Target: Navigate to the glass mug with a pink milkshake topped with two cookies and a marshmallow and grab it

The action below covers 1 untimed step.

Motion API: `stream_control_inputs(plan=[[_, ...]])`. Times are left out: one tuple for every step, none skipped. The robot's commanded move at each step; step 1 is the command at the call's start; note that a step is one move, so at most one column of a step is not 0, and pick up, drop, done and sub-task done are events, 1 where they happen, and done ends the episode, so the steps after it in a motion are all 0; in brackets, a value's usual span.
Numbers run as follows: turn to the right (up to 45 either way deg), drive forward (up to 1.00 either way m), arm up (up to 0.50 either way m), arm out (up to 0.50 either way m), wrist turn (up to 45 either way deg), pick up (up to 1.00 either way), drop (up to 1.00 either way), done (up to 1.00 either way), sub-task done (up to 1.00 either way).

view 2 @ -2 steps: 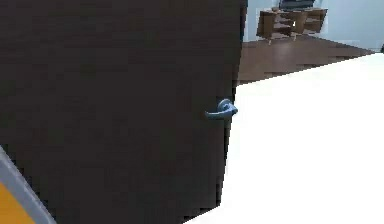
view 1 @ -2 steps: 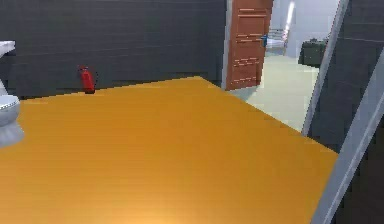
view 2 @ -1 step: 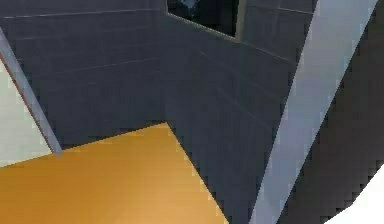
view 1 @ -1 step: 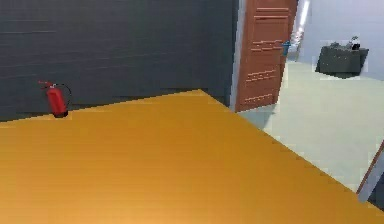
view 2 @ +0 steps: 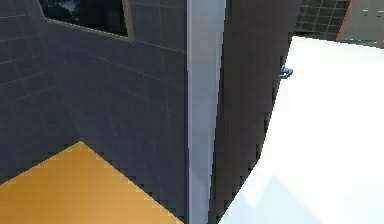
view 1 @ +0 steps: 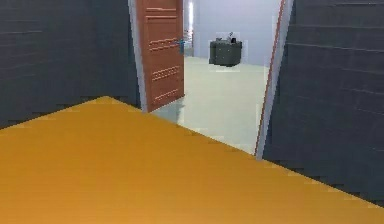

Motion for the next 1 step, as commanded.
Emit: stream_control_inputs(plan=[[0.0,0.05,0.00,0.00,0.0,0.00,0.00,0.00,0.00]])
